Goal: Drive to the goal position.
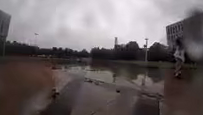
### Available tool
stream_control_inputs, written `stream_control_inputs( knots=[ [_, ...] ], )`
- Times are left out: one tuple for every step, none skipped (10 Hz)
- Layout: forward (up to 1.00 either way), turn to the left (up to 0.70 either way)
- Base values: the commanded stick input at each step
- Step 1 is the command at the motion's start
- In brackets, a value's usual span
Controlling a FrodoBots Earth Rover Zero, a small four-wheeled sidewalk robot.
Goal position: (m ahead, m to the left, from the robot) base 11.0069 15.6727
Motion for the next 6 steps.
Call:
stream_control_inputs(
  knots=[
    [0.7,0.03],
    [0.7,0.0],
    [0.7,0.0],
    [0.7,0.0],
    [0.7,0.0],
    [0.7,0.0]
  ],
)
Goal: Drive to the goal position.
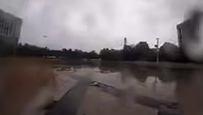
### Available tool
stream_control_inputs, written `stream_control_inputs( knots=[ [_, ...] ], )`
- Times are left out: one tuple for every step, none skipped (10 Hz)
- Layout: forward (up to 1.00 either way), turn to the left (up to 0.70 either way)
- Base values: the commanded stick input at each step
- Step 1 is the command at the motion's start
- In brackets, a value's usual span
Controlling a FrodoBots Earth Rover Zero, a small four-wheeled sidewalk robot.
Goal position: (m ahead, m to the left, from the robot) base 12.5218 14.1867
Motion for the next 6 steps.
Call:
stream_control_inputs(
  knots=[
    [0.7,0.0],
    [0.7,0.0],
    [0.7,0.0],
    [0.7,0.0],
    [0.7,0.0],
    [0.7,0.02]
  ],
)
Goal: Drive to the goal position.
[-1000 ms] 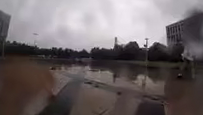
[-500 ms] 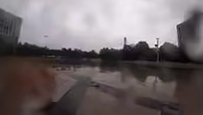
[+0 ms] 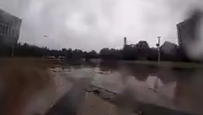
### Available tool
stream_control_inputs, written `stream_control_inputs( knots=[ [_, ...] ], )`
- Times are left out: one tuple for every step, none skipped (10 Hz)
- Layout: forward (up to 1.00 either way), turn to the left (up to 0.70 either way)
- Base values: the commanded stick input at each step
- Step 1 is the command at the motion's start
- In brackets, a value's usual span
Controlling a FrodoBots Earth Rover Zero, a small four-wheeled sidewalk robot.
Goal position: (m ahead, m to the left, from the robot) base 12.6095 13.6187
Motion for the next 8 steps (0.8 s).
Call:
stream_control_inputs(
  knots=[
    [0.7,0.33],
    [0.7,0.35],
    [0.7,0.35],
    [0.7,0.35],
    [0.7,0.35],
    [0.7,0.35],
    [0.7,0.35],
    [0.7,0.05]
  ],
)
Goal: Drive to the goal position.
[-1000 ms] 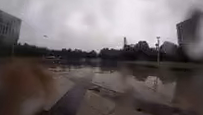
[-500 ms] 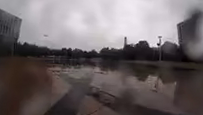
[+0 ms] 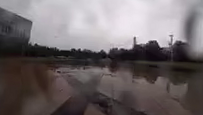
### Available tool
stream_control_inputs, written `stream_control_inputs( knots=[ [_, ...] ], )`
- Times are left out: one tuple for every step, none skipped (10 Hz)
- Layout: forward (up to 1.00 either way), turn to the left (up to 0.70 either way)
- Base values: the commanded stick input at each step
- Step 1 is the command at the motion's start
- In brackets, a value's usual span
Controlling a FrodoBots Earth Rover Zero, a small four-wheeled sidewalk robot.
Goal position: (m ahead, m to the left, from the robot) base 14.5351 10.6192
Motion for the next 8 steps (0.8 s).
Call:
stream_control_inputs(
  knots=[
    [0.7,0.0],
    [0.7,0.0],
    [0.7,0.0],
    [0.7,0.0],
    [0.7,0.0],
    [0.7,0.0],
    [0.7,0.0],
    [0.7,0.0]
  ],
)
